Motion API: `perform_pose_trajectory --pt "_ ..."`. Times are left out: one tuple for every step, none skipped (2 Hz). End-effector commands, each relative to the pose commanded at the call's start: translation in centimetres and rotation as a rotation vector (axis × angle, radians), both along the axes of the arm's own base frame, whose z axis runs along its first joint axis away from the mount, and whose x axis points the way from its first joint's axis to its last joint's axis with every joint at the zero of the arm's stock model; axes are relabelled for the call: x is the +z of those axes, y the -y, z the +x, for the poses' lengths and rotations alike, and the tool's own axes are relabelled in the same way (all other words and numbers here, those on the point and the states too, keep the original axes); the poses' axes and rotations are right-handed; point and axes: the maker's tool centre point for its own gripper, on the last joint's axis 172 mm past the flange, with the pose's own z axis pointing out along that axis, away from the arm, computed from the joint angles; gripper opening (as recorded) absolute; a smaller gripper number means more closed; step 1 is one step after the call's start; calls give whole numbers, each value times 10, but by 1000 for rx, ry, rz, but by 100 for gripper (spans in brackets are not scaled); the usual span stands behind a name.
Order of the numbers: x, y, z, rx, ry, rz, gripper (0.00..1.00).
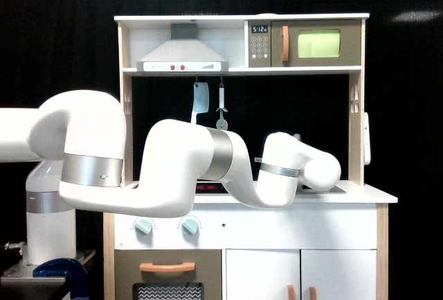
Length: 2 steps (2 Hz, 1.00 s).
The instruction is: Turn on the faucet
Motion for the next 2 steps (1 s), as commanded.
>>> perform_pose_trajectory --pt "1 -2 37 0 0 0 100" --pt "28 25 -1 0 0 0 100"
